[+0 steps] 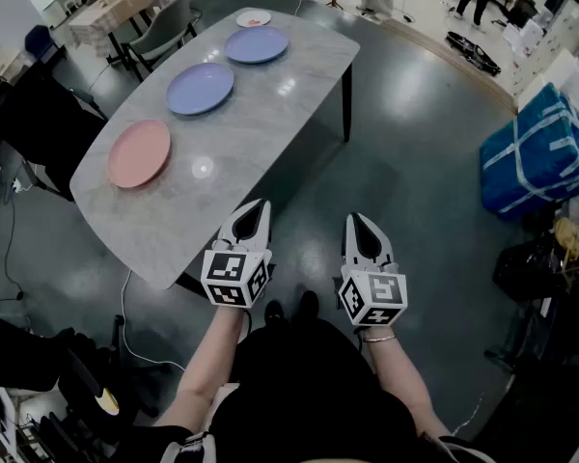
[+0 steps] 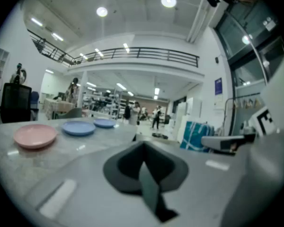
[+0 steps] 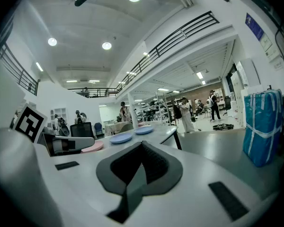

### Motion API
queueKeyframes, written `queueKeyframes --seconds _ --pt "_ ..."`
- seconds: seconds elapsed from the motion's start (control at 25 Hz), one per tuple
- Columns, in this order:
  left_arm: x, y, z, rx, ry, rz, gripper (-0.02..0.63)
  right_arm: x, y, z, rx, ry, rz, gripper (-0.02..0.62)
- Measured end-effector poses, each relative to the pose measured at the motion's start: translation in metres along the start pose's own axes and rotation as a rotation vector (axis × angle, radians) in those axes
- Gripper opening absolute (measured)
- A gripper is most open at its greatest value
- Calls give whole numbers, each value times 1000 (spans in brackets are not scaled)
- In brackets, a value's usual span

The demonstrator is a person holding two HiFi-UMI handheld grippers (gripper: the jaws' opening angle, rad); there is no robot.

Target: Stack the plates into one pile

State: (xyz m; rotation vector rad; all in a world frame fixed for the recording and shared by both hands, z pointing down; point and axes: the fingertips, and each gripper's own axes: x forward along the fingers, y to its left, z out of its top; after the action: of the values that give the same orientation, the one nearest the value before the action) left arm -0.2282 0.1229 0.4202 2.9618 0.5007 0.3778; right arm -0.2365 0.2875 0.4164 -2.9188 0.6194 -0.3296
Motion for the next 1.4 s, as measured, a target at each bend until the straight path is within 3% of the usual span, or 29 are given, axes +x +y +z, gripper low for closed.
queueKeyframes --seconds 0.32,0.8,0.96,1.12,1.4 --pt "12 -4 -3 5 3 4 6 9 -8 -3 36 1 29 5" --pt "33 -6 14 30 -27 72 17 33 -31 16 40 -35 92 8" --pt "37 -4 17 23 -26 92 77 41 -38 21 67 -30 119 84" --pt "38 7 16 10 -20 117 131 51 -39 21 93 -21 138 114" --pt "57 38 16 -48 -18 157 155 81 -42 20 103 11 152 155"
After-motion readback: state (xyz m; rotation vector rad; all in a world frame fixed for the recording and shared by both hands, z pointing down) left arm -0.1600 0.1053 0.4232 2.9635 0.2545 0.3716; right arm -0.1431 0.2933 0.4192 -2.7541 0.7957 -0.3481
